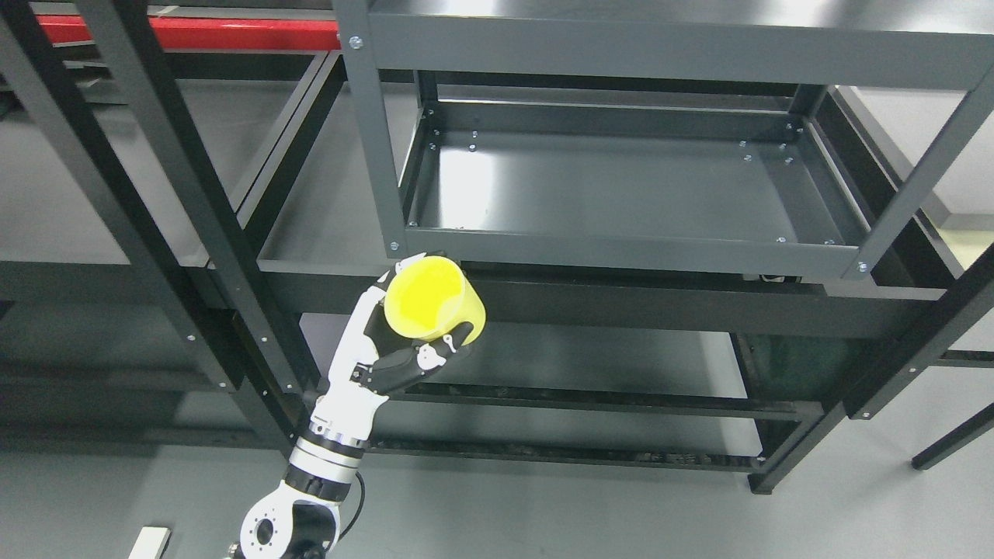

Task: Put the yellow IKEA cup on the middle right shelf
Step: 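Reach the left hand up and place the cup on the upper shelf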

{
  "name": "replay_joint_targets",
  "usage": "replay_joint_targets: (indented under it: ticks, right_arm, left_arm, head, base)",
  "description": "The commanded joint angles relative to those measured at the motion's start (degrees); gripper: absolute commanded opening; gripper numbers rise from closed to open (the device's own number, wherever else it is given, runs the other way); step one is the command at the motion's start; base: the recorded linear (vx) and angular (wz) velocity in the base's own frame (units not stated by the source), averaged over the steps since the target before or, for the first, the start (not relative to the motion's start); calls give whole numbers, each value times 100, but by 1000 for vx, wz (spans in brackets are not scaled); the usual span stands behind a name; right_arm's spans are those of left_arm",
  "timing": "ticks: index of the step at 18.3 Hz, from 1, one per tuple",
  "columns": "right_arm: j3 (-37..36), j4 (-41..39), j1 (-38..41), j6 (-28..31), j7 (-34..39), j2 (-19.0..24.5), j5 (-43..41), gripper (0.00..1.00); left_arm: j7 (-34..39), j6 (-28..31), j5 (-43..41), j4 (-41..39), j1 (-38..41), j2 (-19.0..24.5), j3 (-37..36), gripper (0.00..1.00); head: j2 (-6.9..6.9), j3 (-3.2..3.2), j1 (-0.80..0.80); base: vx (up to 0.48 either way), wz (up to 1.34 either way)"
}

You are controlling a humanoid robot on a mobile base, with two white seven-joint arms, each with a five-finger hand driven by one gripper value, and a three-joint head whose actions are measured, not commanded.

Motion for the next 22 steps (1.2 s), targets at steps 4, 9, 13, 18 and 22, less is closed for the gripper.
replay_joint_targets:
  ticks: [4, 9, 13, 18, 22]
  right_arm:
    - [97, 0, 80, 5, -4, -100, -141, 99]
    - [97, 0, 80, 5, -4, -100, -141, 99]
    - [97, 0, 80, 5, -4, -100, -141, 99]
    - [97, 0, 80, 5, -4, -100, -141, 99]
    - [97, 0, 80, 5, -4, -100, -141, 99]
  left_arm:
    - [-8, -423, 0, -46, -305, 100, -1213, 1]
    - [-246, -758, 0, -107, -1104, 100, -2092, 1]
    - [-246, -759, 0, -213, -1869, 100, -2541, 1]
    - [-184, -575, 438, -231, -3107, 100, -3121, 0]
    - [350, -416, 826, -231, -4048, 100, -3254, 0]
  head:
    - [0, 0, 0]
    - [0, 0, 0]
    - [0, 0, 0]
    - [0, 0, 0]
    - [0, 0, 0]
  base:
    - [60, -116]
    - [56, -38]
    - [70, -86]
    - [99, 21]
    - [152, 119]
